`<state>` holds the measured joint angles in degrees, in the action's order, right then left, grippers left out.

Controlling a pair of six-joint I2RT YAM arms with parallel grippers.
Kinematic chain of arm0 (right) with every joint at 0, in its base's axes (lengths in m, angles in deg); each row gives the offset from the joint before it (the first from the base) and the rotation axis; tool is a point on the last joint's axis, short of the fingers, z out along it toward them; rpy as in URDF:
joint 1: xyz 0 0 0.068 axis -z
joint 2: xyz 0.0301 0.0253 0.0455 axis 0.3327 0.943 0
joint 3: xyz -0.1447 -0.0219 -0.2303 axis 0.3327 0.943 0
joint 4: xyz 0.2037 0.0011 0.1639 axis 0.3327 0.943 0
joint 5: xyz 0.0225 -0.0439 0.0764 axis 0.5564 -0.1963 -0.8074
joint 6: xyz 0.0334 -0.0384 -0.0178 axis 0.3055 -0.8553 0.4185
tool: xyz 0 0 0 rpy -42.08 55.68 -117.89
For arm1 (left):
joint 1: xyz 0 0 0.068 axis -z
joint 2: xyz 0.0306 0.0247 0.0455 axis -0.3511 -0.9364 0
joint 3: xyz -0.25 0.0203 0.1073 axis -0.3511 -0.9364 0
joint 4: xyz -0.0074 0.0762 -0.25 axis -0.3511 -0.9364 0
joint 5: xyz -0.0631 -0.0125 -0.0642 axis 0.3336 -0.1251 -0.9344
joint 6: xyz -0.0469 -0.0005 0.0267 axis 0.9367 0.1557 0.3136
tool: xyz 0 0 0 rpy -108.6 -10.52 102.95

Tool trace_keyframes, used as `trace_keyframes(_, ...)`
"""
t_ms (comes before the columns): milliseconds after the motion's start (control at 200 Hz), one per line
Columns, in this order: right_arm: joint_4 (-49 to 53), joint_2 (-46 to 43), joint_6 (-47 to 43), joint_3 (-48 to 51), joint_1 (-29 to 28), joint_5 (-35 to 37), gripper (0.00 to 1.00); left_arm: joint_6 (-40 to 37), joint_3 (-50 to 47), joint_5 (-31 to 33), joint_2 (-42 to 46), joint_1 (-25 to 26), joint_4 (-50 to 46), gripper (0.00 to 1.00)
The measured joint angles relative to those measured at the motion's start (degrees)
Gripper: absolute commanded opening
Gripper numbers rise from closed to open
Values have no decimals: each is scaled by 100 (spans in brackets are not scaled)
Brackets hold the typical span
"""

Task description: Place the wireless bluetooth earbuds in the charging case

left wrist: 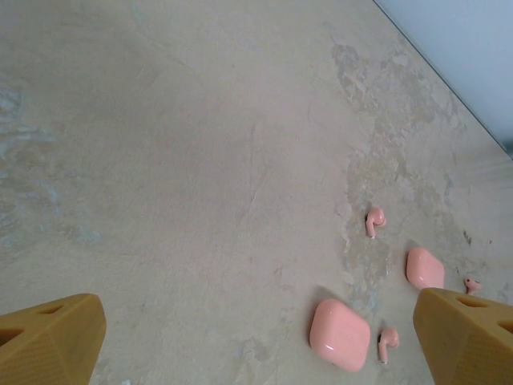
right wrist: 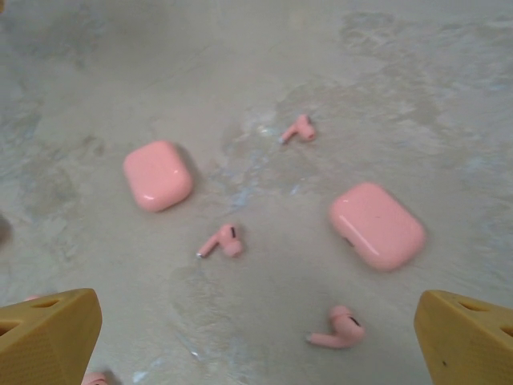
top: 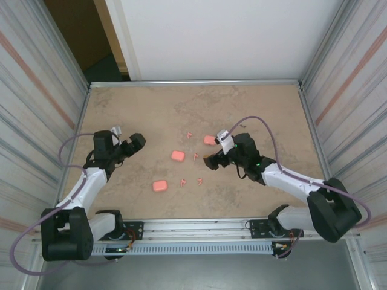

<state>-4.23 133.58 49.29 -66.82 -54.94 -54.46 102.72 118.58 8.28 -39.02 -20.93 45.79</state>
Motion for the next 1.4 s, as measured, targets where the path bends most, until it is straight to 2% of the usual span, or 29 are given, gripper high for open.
trace_keyframes(226,4,931,-136,-623,-476,59,100,55,0,-57,-11,0,-4,99)
trace_keyframes(301,46,1237,-212,-881,-586,31,97,52,0,-61,-9,0,-7,99)
trace_keyframes(682,708,2524,-616,-2184,-857,-286,96,26,2,-96,-7,0,-133,99)
trace_keyframes(1158,1727,3576,-1342,-3342,-1143,-319,95,24,2,-94,-7,0,-136,99)
trace_keyframes(1398,2050,3919,-1515,-3676,-1178,-260,89,24,2,-94,-7,0,-184,99)
